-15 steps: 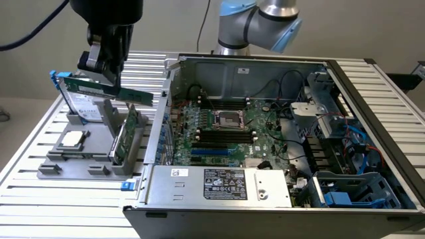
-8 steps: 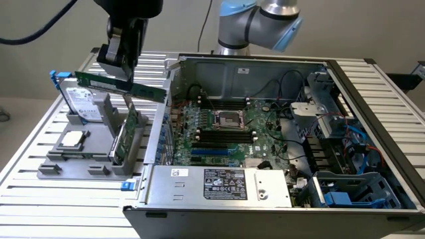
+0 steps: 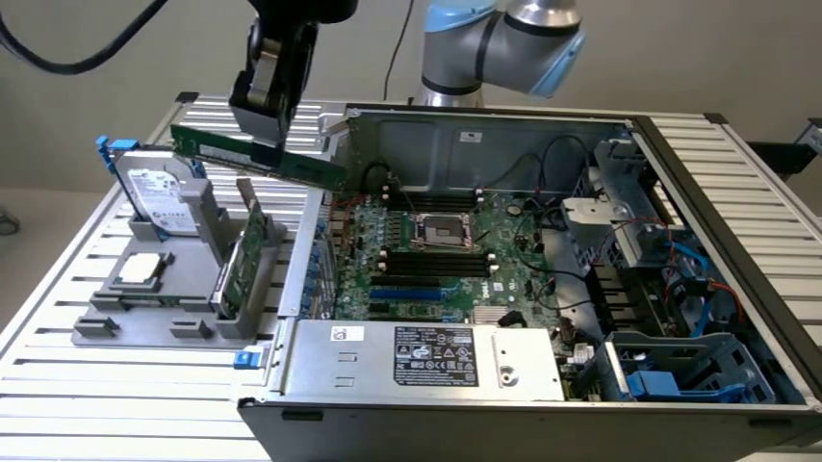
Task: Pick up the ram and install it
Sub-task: 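Pick up the ram and move it above insertion slot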
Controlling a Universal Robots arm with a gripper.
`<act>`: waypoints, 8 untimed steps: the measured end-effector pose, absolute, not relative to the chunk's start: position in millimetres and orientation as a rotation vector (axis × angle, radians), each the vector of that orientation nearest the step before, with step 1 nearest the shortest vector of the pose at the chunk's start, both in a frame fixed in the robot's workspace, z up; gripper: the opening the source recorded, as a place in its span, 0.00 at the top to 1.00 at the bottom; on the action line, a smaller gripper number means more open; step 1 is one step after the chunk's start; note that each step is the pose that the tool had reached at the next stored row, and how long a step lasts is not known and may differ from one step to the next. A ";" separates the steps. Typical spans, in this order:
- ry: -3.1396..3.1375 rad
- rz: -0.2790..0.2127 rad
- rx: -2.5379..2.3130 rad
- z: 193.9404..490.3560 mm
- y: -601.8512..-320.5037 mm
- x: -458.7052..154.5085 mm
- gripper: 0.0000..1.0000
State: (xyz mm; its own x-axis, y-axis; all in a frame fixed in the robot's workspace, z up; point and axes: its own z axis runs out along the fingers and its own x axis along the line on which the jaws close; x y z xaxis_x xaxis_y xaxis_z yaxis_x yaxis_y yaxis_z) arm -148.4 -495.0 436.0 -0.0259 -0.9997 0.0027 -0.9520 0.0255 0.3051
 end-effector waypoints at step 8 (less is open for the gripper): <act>-2.053 -0.368 1.999 437.8 -494.2 -124.9 0.87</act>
